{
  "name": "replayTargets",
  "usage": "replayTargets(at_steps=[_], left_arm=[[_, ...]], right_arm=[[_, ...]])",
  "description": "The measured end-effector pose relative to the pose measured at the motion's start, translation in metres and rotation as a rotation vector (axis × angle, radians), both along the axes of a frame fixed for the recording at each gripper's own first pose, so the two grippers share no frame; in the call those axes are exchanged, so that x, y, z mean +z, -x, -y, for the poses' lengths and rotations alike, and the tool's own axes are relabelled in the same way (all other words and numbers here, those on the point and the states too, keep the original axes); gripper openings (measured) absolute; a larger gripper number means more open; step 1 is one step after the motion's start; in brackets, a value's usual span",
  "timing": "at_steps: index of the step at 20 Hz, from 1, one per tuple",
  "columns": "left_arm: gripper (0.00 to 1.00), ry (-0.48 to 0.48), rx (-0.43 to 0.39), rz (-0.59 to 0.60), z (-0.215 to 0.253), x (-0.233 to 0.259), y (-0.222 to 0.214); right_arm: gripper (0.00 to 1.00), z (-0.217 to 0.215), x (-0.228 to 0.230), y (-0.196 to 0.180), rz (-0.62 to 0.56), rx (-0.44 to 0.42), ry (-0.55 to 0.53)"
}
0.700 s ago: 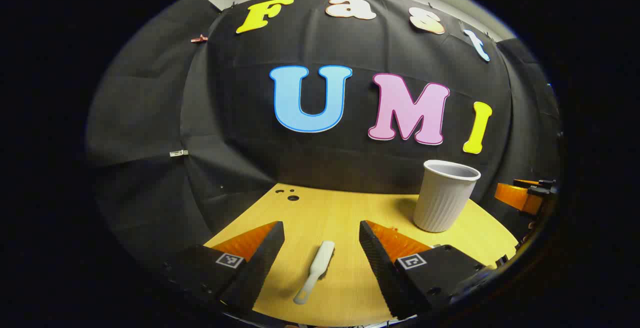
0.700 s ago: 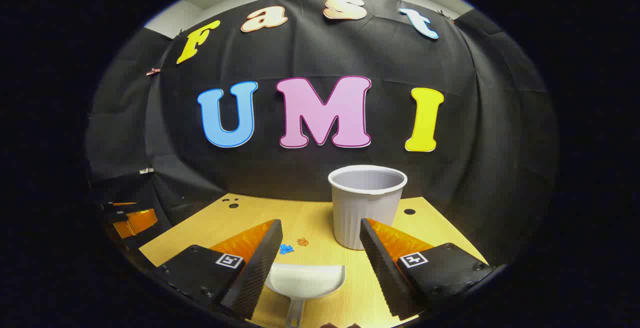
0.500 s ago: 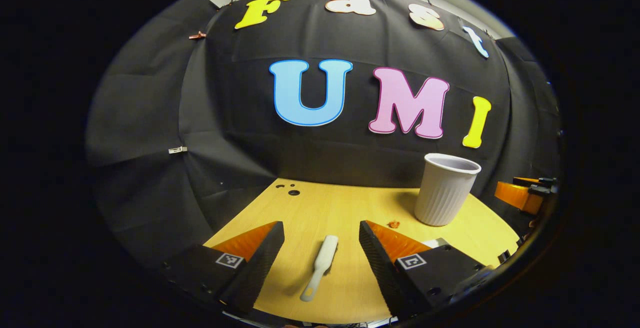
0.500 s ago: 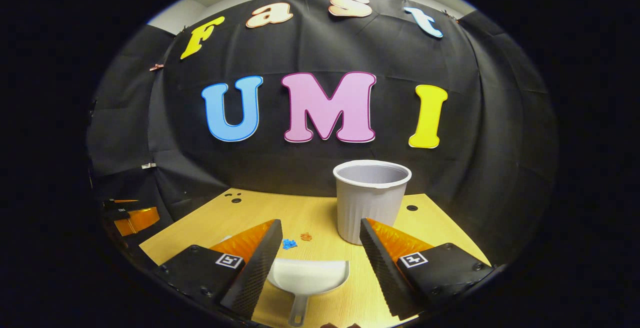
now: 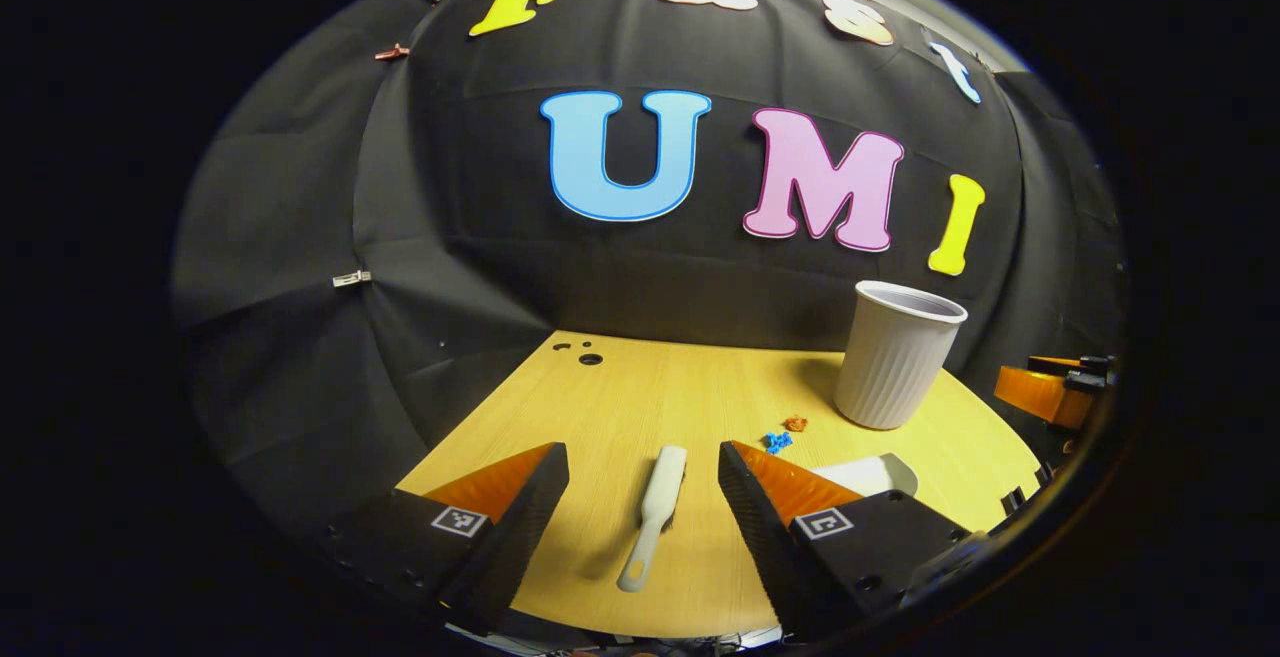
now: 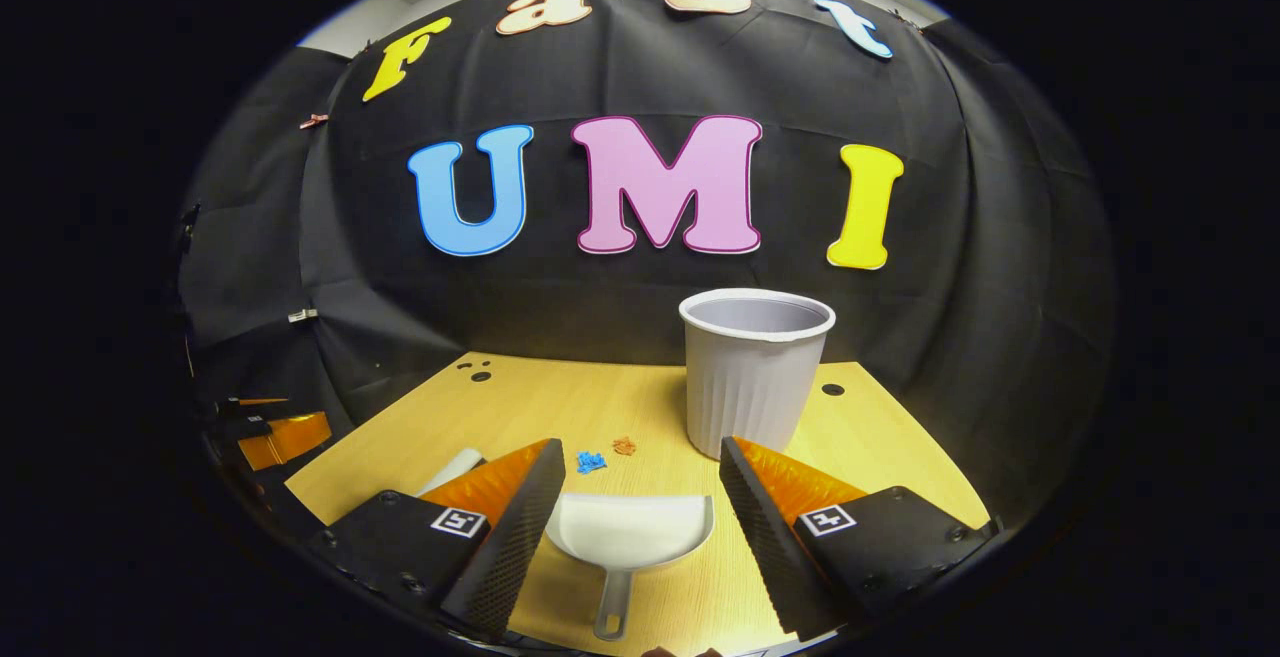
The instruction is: Pick up the small broom and dustpan from the desktop, sweep the trash into the dustpan with the broom, and then empty the trash into the garbage bin.
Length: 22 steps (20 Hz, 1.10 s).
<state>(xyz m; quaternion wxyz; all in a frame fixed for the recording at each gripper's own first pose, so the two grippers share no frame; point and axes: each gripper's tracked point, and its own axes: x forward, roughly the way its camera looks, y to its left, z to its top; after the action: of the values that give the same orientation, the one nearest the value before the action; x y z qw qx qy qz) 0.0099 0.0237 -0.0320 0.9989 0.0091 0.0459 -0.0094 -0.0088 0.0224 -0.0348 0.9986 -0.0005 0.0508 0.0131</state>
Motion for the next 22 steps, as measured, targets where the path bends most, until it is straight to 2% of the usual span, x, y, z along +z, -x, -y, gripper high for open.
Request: replayTargets(at_steps=[6, 9, 16, 22], left_arm=[[0.96, -0.033, 0.010, -0.033, -0.007, -0.014, -0.012], [0.96, -0.040, 0.007, -0.089, -0.015, -0.033, -0.028], [0.96, 0.100, -0.020, -0.380, -0.010, -0.110, -0.067], [0.96, 0.068, -0.051, -0.606, -0.002, -0.172, -0.091]], right_arm=[[0.97, -0.004, -0.013, -0.005, -0.041, 0.016, -0.014], [0.97, -0.003, -0.026, -0.009, -0.084, 0.020, -0.019], [0.97, 0.001, -0.056, -0.024, -0.173, 0.028, -0.021], [0.97, 0.009, -0.084, -0.030, -0.242, 0.028, -0.037]])
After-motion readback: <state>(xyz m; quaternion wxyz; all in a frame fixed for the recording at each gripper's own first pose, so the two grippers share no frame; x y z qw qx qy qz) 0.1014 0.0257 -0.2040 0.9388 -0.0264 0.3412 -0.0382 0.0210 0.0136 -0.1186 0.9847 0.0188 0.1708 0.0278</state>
